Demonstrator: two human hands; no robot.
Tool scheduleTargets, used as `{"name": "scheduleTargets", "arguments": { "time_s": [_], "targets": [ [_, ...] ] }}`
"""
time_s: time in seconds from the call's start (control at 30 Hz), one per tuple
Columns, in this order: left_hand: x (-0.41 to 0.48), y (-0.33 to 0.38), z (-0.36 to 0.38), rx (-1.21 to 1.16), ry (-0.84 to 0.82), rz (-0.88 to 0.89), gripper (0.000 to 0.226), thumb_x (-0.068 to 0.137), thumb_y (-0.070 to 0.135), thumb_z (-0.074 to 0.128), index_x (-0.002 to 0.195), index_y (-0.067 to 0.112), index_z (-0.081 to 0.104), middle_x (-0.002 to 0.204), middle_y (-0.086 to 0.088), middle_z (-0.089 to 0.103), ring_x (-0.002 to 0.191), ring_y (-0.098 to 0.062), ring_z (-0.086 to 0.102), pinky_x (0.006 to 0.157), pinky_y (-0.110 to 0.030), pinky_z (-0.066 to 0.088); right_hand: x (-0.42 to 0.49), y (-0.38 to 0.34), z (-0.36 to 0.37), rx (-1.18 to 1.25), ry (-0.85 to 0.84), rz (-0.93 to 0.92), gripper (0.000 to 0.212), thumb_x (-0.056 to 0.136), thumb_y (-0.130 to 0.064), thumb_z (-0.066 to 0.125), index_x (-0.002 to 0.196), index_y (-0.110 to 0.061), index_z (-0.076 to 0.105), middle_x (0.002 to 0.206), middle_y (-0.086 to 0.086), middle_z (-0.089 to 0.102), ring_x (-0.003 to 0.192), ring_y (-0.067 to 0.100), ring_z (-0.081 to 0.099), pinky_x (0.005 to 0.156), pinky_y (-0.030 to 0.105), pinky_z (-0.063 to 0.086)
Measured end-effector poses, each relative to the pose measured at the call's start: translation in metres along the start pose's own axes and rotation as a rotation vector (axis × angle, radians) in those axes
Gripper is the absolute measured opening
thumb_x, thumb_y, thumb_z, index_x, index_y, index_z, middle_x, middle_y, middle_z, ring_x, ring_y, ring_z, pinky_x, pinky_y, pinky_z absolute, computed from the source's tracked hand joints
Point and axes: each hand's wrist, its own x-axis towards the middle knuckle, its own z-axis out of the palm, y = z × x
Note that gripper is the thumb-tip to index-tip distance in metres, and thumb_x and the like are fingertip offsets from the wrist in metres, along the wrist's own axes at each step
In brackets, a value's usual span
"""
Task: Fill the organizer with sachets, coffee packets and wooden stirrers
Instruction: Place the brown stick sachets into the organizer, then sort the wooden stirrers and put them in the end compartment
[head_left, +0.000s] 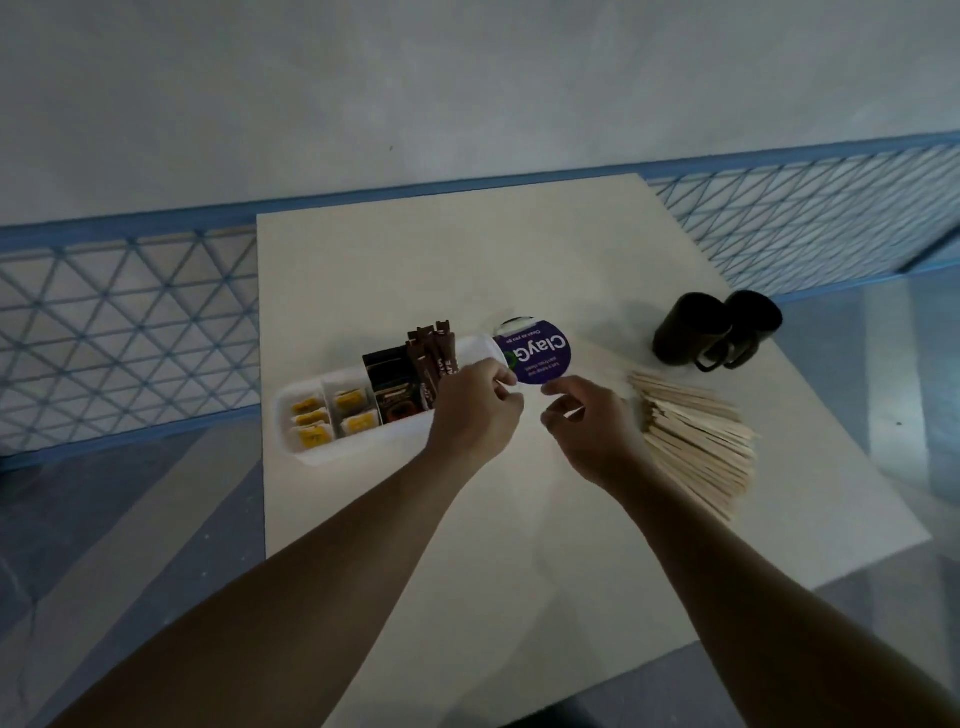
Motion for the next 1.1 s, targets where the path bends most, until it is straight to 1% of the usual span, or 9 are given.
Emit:
{"name": "scheduleTargets", "arguments": {
  "time_s": [0.07,0.13,0.23,0.37,0.5,0.63,0.73,0.93,1.1],
  "targets": [
    [-0.004,0.002,0.012,-0.001,-0.057,-0.019,0.021,0.088,0.018,0.068,0.108,0.011,0.066,0.095,-0.007,0.072,0.082,-0.019,0.069,0.079,-0.037,0.06,-0.007,0.011,-0.006,-0.027,0.022,0.014,0.021,0.09,-0.016,0.068,0.109,-0.023,0.07,0.091,-0.007,0.07,0.077,0.005,0.064,0.067,0.024,0.054],
    [-0.006,0.005,0.025,-0.001,-0.106,-0.038,0.022,0.088,0.019,0.068,0.109,0.012,0.066,0.097,-0.008,0.072,0.083,-0.02,0.07,0.08,-0.039,0.06,-0.012,0.023,-0.013,-0.056,0.037,0.023,0.019,0.091,-0.016,0.067,0.108,-0.023,0.071,0.093,-0.006,0.071,0.077,0.003,0.063,0.061,0.016,0.047],
    [-0.01,0.012,0.046,0.035,-0.198,-0.075,0.024,0.087,0.023,0.069,0.109,0.014,0.066,0.1,-0.006,0.072,0.086,-0.021,0.07,0.083,-0.04,0.059,-0.015,0.043,-0.027,-0.11,0.065,0.029,0.018,0.091,-0.016,0.067,0.108,-0.019,0.072,0.099,-0.005,0.072,0.08,0.005,0.062,0.063,0.011,0.041],
    [-0.014,0.021,0.075,0.063,-0.302,-0.153,0.023,0.084,0.028,0.07,0.104,0.016,0.067,0.096,-0.004,0.072,0.086,-0.022,0.07,0.083,-0.038,0.059,-0.013,0.069,-0.049,-0.136,0.106,0.053,0.018,0.089,-0.012,0.067,0.105,-0.016,0.074,0.101,-0.001,0.073,0.088,0.013,0.065,0.071,0.022,0.045],
    [-0.019,0.035,0.104,0.021,-0.344,-0.248,0.016,0.082,0.026,0.07,0.094,0.016,0.068,0.092,-0.006,0.072,0.08,-0.023,0.072,0.08,-0.038,0.06,-0.004,0.1,-0.075,-0.176,0.12,0.119,0.023,0.085,-0.013,0.068,0.106,-0.016,0.075,0.101,0.0,0.075,0.093,0.02,0.067,0.074,0.025,0.046],
    [-0.02,0.055,0.132,-0.009,-0.414,-0.325,0.015,0.087,0.022,0.069,0.097,0.012,0.066,0.095,-0.008,0.071,0.077,-0.023,0.073,0.079,-0.038,0.061,0.009,0.136,-0.101,-0.268,0.093,0.127,0.027,0.084,-0.017,0.069,0.111,-0.02,0.072,0.117,0.004,0.069,0.112,0.027,0.059,0.094,0.038,0.049],
    [-0.02,0.07,0.155,-0.015,-0.418,-0.366,0.012,0.087,0.023,0.067,0.095,0.013,0.066,0.096,-0.007,0.07,0.08,-0.023,0.073,0.079,-0.039,0.061,0.021,0.159,-0.12,-0.315,0.042,0.112,0.033,0.086,-0.019,0.068,0.119,-0.022,0.069,0.128,0.004,0.062,0.12,0.027,0.053,0.099,0.04,0.046],
    [-0.016,0.089,0.189,-0.059,-0.397,-0.478,0.008,0.088,0.022,0.064,0.091,0.015,0.067,0.096,-0.005,0.071,0.084,-0.022,0.072,0.079,-0.038,0.061,0.042,0.184,-0.141,-0.38,-0.116,0.036,0.046,0.088,-0.022,0.068,0.133,-0.025,0.061,0.137,0.0,0.059,0.125,0.023,0.053,0.097,0.037,0.047],
    [-0.013,0.099,0.211,-0.113,-0.359,-0.577,0.02,0.087,0.022,0.061,0.104,0.011,0.066,0.097,-0.005,0.071,0.081,-0.023,0.073,0.08,-0.039,0.061,0.053,0.194,-0.144,-0.349,-0.194,0.026,0.034,0.091,-0.022,0.065,0.125,-0.024,0.068,0.119,0.001,0.068,0.105,0.022,0.062,0.078,0.03,0.051]
  ]
}}
